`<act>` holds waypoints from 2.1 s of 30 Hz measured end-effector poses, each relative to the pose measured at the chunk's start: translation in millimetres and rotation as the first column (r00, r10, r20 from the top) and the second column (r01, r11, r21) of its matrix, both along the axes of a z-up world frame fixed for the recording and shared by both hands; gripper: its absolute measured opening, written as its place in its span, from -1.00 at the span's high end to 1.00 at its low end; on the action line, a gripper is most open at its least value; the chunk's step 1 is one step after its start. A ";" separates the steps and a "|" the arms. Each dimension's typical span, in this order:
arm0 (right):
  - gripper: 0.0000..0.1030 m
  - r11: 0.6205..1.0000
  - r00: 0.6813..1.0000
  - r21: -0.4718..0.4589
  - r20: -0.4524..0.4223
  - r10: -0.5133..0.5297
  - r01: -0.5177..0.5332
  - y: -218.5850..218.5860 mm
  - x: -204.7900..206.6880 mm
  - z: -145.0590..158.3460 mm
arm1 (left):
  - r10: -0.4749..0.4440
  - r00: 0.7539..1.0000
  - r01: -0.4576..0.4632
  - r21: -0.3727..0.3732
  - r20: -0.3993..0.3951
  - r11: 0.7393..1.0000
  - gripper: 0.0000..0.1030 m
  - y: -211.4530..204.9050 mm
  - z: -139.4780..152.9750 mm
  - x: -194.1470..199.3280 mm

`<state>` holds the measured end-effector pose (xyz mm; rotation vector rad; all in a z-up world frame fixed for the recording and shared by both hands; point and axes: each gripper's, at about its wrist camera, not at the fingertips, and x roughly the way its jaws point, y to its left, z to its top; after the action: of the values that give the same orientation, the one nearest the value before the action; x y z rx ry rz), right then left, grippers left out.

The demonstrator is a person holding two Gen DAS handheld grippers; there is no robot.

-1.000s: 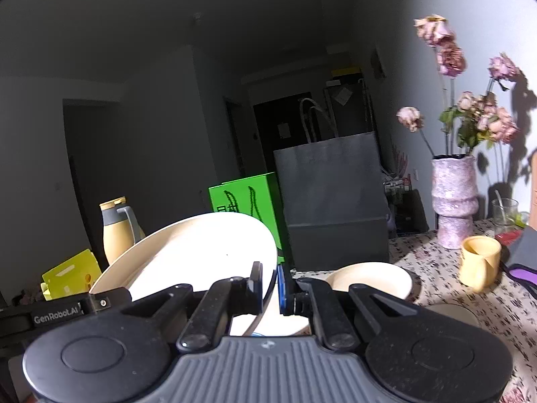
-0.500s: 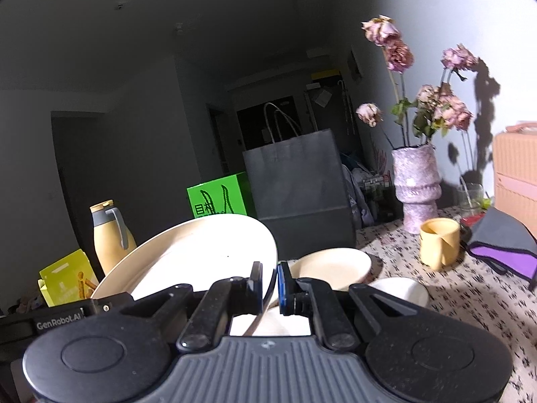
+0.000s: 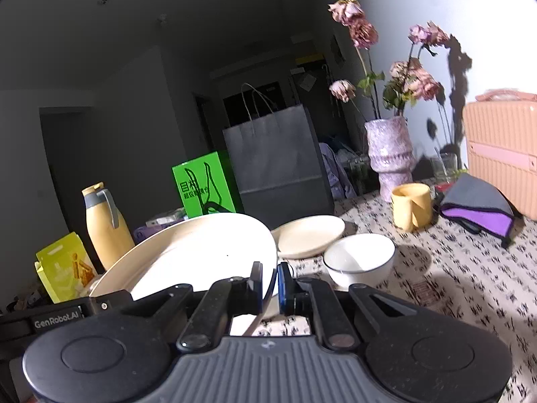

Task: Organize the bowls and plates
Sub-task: 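Lift the cream plate and carry it in front of the bowls, then lower the cream plate onto the cloth and open both tools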

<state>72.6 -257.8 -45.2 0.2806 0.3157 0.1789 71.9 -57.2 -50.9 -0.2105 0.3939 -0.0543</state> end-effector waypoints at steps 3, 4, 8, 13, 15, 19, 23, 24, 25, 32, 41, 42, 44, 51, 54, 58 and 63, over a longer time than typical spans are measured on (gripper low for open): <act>0.84 1.000 1.000 0.000 -0.015 -0.004 0.004 -2.6 -5.5 -8.1 | -0.001 1.000 0.001 0.004 -0.018 1.000 0.18 -3.1 -8.3 -3.4; 0.84 1.000 1.000 0.001 -0.020 -0.005 0.005 -3.6 -7.2 -11.0 | -0.001 1.000 0.001 0.006 -0.023 1.000 0.18 -4.0 -10.9 -4.5; 0.84 1.000 0.999 0.002 -0.042 -0.007 0.008 -5.5 -11.8 -22.2 | 0.002 0.999 -0.001 0.014 -0.043 1.000 0.18 -6.7 -21.2 -7.7; 0.84 1.000 0.998 0.003 -0.069 -0.010 0.010 -7.4 -14.4 -36.0 | 0.007 0.997 -0.004 0.033 -0.077 0.999 0.18 -10.5 -35.9 -8.2; 0.84 1.000 0.997 0.003 -0.078 -0.010 0.011 -7.6 -14.9 -40.3 | 0.009 0.996 -0.006 0.034 -0.093 0.999 0.18 -11.9 -41.7 -7.8; 0.84 1.000 0.996 -0.003 -0.091 -0.010 0.010 -6.9 -14.8 -49.2 | 0.017 0.992 -0.013 0.033 -0.126 0.999 0.18 -12.5 -53.4 -4.7; 0.84 1.000 0.993 -0.011 -0.117 -0.014 0.013 -4.5 -11.8 -60.1 | 0.024 0.988 -0.018 0.039 -0.153 0.999 0.18 -12.4 -65.0 -1.8; 0.84 1.000 0.992 -0.010 -0.124 -0.014 0.012 -4.6 -10.7 -62.8 | 0.026 0.987 -0.020 0.041 -0.159 0.999 0.18 -12.7 -67.3 -0.9; 0.84 1.000 0.991 -0.010 -0.132 -0.013 0.012 -4.3 -9.3 -66.0 | 0.028 0.986 -0.021 0.042 -0.165 0.999 0.18 -12.3 -69.5 -0.1; 0.84 1.000 0.987 -0.005 -0.162 -0.010 0.009 -0.4 -2.4 -83.2 | 0.037 0.981 -0.028 0.051 -0.192 0.998 0.18 -10.8 -83.8 7.0; 0.84 1.000 0.981 0.001 -0.191 -0.017 0.017 0.8 6.3 -101.0 | 0.047 0.975 -0.032 0.071 -0.219 0.997 0.18 -12.6 -98.2 15.2; 0.84 1.000 0.981 0.001 -0.194 -0.017 0.018 1.1 7.4 -103.0 | 0.048 0.974 -0.033 0.071 -0.222 0.997 0.18 -12.5 -99.3 16.1; 0.84 1.000 0.980 0.000 -0.199 -0.019 0.019 1.9 9.4 -106.2 | 0.050 0.973 -0.034 0.074 -0.226 0.997 0.18 -12.6 -100.7 17.4; 0.84 1.000 0.976 -0.006 -0.218 -0.026 0.025 1.9 14.1 -114.6 | 0.050 0.972 -0.031 0.085 -0.229 0.996 0.19 -15.1 -104.2 19.5; 0.84 0.999 0.976 -0.014 -0.214 -0.032 0.030 2.8 14.6 -115.2 | 0.051 0.972 -0.030 0.093 -0.228 0.995 0.19 -16.2 -105.1 20.0; 0.84 0.999 0.977 -0.019 -0.212 -0.035 0.032 3.2 14.5 -115.5 | 0.047 0.973 -0.027 0.091 -0.228 0.996 0.18 -16.6 -106.2 20.4; 0.75 1.000 0.978 0.011 -0.206 -0.019 0.021 -1.5 13.1 -114.0 | 0.038 0.976 -0.024 0.067 -0.215 0.997 0.14 -12.9 -103.7 18.2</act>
<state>85.7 -259.3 -159.2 0.3156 0.5169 0.1320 90.1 -70.1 -154.6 -0.1592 0.6086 0.0122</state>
